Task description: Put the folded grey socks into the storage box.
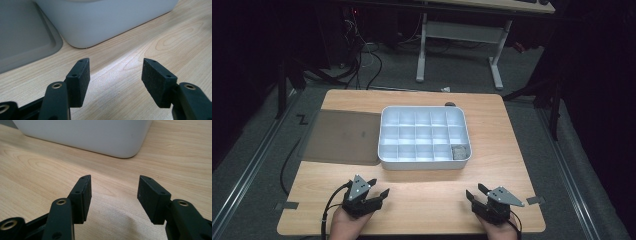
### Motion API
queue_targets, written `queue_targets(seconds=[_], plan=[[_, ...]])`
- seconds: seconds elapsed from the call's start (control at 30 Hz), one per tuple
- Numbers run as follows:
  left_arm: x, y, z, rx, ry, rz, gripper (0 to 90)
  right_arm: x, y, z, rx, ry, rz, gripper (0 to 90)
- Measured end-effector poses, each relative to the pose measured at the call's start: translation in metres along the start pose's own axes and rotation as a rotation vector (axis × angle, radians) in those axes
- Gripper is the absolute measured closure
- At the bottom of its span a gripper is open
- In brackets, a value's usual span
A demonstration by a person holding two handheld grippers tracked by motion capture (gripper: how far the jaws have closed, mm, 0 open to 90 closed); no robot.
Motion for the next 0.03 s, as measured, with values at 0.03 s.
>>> queue_targets(seconds=[0.03], plan=[[-0.0003,0.0004,0.0005,0.003,-0.003,0.004,40.6,0.0006,0.0002,0.0008,0.005,-0.002,-0.001,45.2]])
Point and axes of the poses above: each handheld gripper's, and its own axes: z roughly backward along the jaws, y roughly out of its top, x roughly to its right, the point moved 6 cm from there along -z, roughly forward along the jaws, and after that the axes turned 13 degrees about x, right-handed, at the moved point
